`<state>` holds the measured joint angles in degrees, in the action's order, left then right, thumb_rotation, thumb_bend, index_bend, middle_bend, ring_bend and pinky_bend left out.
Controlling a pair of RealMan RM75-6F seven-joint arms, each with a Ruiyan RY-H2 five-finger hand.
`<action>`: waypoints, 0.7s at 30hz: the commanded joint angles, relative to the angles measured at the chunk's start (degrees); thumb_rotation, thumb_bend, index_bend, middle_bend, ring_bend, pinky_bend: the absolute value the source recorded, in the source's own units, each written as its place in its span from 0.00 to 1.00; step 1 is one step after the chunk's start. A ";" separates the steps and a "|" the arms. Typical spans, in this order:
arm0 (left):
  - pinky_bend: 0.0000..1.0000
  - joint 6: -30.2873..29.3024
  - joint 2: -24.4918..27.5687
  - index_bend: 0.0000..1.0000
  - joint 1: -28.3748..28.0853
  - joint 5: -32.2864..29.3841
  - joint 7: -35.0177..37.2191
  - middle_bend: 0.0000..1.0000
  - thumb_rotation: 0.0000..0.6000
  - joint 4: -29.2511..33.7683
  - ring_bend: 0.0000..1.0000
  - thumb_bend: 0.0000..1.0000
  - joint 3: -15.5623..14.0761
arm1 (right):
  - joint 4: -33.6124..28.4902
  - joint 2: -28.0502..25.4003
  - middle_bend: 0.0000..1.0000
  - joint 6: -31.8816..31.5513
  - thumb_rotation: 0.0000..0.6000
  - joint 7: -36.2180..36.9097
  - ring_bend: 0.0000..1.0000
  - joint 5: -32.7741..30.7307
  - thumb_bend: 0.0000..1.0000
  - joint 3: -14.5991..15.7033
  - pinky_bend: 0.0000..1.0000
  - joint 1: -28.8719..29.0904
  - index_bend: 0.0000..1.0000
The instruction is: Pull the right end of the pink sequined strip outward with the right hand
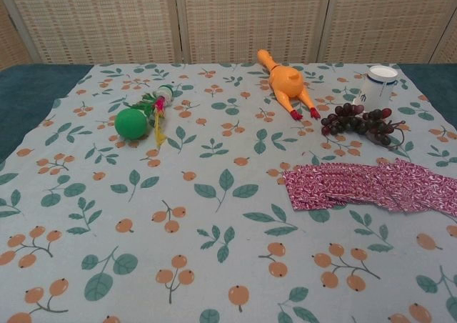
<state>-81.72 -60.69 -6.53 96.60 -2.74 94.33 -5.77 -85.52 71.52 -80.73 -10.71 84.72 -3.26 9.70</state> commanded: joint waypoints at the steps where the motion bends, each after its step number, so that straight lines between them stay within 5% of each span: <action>1: 0.44 0.08 -0.03 0.25 -0.04 -0.02 -0.05 0.27 1.00 0.02 0.25 0.59 0.02 | -0.01 0.04 0.18 0.10 1.00 -0.13 0.08 -0.15 0.30 -0.02 0.31 -0.02 0.04; 11: 0.44 0.11 -0.12 0.25 -0.08 -0.15 0.24 0.27 1.00 -0.28 0.25 0.59 0.13 | -0.48 -0.67 0.23 3.24 1.00 -0.37 0.15 -0.28 0.33 0.80 0.34 0.87 0.04; 15: 0.44 0.64 -0.05 0.25 -0.16 -0.87 0.36 0.27 1.00 -0.14 0.25 0.59 0.22 | -2.66 -2.76 0.47 10.47 1.00 -3.97 0.44 -3.31 0.59 2.19 0.58 2.62 0.09; 21: 0.44 0.15 0.03 0.25 -0.03 0.06 0.10 0.27 1.00 0.17 0.25 0.59 -0.07 | -4.93 -4.46 0.64 19.88 1.00 -10.81 0.60 -6.07 0.82 4.86 0.73 5.66 0.13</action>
<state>-81.61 -60.66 -6.58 96.68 -2.67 94.49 -5.81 -89.29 67.95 -64.04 -18.62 80.28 0.19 13.75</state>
